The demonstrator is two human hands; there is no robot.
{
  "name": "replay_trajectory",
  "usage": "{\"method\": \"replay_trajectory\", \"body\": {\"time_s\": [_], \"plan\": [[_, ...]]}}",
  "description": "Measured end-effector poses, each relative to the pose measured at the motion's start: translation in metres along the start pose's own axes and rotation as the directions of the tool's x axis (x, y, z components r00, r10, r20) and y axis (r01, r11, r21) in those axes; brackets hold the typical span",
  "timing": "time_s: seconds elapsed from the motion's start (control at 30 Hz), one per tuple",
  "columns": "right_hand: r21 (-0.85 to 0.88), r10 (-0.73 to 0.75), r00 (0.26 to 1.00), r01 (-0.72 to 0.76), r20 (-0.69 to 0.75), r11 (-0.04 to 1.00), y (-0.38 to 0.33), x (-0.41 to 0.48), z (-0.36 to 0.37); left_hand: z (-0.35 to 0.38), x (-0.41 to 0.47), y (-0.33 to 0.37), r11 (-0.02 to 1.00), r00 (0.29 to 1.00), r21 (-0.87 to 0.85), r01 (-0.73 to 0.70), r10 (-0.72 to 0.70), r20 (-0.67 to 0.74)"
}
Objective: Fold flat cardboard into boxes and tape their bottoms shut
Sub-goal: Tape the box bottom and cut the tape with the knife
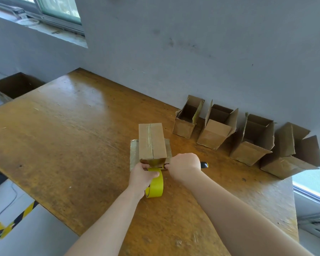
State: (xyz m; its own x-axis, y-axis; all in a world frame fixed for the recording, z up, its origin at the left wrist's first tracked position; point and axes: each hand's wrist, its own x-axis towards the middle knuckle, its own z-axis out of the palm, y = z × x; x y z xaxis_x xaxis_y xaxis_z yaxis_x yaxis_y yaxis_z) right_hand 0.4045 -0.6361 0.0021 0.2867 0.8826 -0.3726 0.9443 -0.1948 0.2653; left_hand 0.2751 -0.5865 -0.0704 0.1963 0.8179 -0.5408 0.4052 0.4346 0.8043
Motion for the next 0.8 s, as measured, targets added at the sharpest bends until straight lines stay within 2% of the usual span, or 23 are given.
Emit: {"method": "replay_trajectory", "body": {"time_s": [0.07,0.23,0.43,0.47,0.53,0.6,0.63,0.7,0.8], "plan": [[0.024,0.044,0.997,-0.046,0.060,0.999,0.005,0.000,0.012,-0.001,-0.001,0.000,0.997,1.000,0.065,-0.029,0.029,-0.005],[0.257,0.065,0.991,-0.093,0.115,0.962,0.014,-0.006,0.063,-0.008,0.000,0.002,0.992,0.999,0.123,-0.032,0.027,0.045],[0.266,0.069,0.985,-0.109,0.156,0.958,0.007,-0.015,0.098,-0.015,0.003,0.003,0.989,0.998,0.149,-0.019,0.008,0.070],[0.278,0.086,0.991,-0.113,0.107,0.954,0.006,-0.014,0.095,-0.017,0.004,0.003,0.989,0.997,0.148,-0.020,0.009,0.075],[0.360,0.130,0.984,-0.078,-0.122,0.930,0.001,-0.010,0.080,-0.019,0.005,0.004,0.991,0.996,0.133,-0.027,0.015,0.087],[0.439,0.123,0.905,0.076,-0.407,0.895,-0.005,-0.002,0.057,-0.021,0.005,0.005,0.995,0.995,0.093,-0.028,0.019,0.100],[0.439,0.093,0.858,0.162,-0.505,0.884,-0.010,0.005,0.045,-0.022,0.005,0.005,0.997,0.994,0.075,-0.030,0.023,0.103],[0.375,-0.010,0.830,0.262,-0.557,0.889,-0.020,0.019,0.028,-0.023,0.006,0.004,0.998,0.994,0.048,-0.033,0.028,0.107],[0.292,-0.102,0.866,0.273,-0.490,0.916,-0.030,0.038,0.021,-0.023,0.007,0.003,0.999,0.993,0.031,-0.038,0.034,0.114]]}}
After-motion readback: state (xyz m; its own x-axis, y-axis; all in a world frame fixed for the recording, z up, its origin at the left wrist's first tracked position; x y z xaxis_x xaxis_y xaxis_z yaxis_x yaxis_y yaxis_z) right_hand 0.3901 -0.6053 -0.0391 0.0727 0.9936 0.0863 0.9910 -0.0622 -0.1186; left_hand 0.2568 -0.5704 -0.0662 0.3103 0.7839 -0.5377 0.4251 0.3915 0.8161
